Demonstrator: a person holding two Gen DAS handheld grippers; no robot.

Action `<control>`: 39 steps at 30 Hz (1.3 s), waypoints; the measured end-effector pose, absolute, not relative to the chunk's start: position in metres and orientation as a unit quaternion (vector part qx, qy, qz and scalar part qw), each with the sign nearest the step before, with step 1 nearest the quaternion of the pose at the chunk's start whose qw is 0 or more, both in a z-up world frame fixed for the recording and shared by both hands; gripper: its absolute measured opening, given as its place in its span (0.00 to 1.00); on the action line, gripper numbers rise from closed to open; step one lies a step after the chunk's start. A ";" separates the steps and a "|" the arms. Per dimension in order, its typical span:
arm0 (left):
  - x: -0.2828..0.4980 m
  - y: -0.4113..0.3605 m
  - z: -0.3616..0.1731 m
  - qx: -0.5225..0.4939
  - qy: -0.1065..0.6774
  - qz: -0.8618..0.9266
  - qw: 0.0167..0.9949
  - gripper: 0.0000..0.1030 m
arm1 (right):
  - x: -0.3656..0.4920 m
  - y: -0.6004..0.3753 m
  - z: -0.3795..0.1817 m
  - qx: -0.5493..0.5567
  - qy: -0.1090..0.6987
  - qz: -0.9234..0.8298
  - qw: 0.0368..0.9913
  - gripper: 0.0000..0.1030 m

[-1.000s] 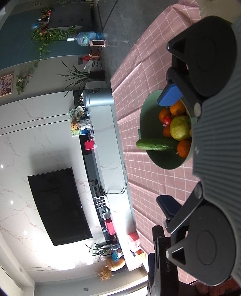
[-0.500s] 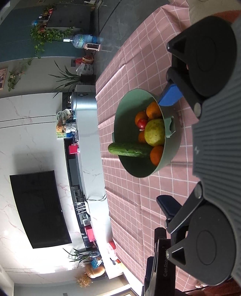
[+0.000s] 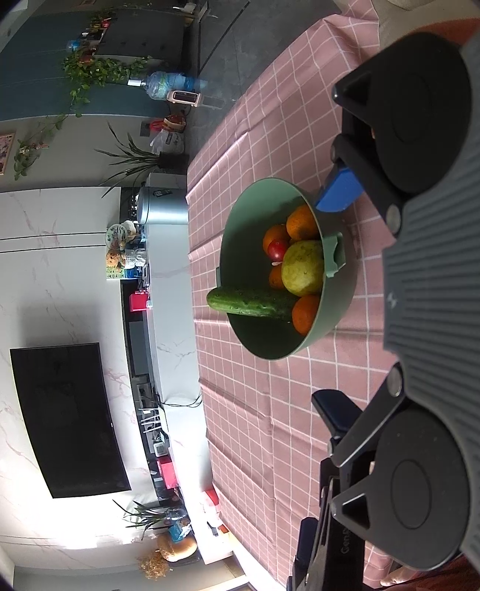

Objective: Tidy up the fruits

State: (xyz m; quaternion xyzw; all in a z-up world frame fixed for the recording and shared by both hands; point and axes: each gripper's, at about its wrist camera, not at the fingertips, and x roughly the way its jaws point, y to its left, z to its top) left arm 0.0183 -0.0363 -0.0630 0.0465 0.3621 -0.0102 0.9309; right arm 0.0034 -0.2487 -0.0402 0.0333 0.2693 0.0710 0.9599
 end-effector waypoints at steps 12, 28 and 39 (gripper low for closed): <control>0.017 -0.035 -0.062 0.046 0.362 -0.010 0.931 0.92 | 0.002 -0.248 -0.040 0.030 0.268 0.071 0.960 0.95; 0.018 -0.034 -0.061 0.048 0.362 -0.008 0.931 0.92 | 0.002 -0.247 -0.040 0.028 0.268 0.070 0.960 0.95; 0.016 -0.032 -0.060 0.049 0.362 -0.007 0.931 0.92 | 0.002 -0.247 -0.040 0.028 0.268 0.070 0.960 0.95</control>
